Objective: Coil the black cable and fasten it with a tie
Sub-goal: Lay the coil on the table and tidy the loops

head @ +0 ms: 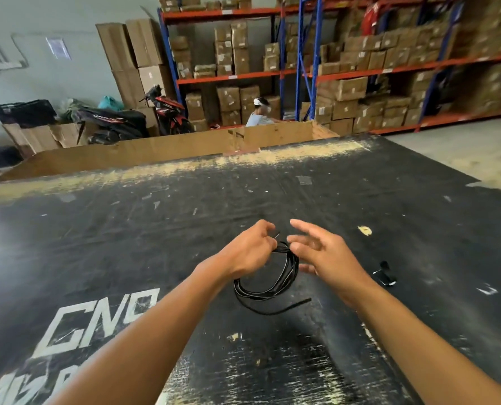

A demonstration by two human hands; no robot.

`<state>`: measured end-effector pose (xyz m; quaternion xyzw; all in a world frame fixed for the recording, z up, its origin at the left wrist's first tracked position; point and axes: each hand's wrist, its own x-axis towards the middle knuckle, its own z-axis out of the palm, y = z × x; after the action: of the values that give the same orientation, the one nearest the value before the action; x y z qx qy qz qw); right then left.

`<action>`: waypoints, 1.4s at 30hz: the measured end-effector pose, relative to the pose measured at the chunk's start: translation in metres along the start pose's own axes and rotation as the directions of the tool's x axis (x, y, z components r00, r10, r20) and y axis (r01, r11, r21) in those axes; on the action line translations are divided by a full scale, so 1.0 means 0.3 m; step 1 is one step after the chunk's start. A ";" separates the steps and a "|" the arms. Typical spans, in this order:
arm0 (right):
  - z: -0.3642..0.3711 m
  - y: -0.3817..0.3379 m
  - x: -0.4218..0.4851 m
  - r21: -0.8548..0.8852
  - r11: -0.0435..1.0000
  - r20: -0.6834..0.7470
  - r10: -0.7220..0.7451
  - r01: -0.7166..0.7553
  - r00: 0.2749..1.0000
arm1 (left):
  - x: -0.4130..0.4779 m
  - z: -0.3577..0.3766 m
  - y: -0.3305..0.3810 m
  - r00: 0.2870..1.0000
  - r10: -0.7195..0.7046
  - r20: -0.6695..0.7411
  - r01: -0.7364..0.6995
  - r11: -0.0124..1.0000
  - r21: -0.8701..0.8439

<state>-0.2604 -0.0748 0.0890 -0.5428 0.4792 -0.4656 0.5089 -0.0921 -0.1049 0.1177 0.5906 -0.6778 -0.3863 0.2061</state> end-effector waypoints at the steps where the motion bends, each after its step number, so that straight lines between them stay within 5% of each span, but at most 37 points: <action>1: 0.005 -0.006 -0.001 -0.029 0.999 0.016 -0.030 0.031 0.999 | -0.005 -0.002 -0.001 1.000 0.003 0.027 -0.002 1.000 -0.014; 14: 0.080 0.021 -0.095 -0.022 0.997 0.026 -0.072 0.072 0.997 | -0.066 -0.034 -0.051 0.976 0.056 0.211 -0.056 0.998 -0.007; 26: 0.024 0.048 -0.033 0.018 0.995 0.013 -0.103 0.103 0.995 | 0.072 -0.025 -0.052 0.974 0.025 0.225 -0.010 0.998 -0.068; 33: -0.020 0.085 0.037 -0.219 0.962 -0.099 -0.190 0.165 0.977 | 0.108 -0.013 -0.039 0.928 0.040 0.371 0.083 0.947 -0.311; 37: -0.084 0.100 0.070 -0.154 0.981 -0.233 -0.149 0.115 0.961 | 0.117 0.039 -0.063 0.977 0.151 0.150 -0.095 0.941 -0.325; 42: -0.122 0.129 0.082 -0.144 0.987 -0.263 -0.113 0.077 0.958 | 0.149 0.150 -0.065 0.998 0.049 -0.035 -0.060 0.887 -0.458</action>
<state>-0.2959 -0.1040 0.0527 -0.5294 0.5472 -0.5264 0.3785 -0.1224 -0.1355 0.0672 0.5105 -0.5813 -0.5228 0.3580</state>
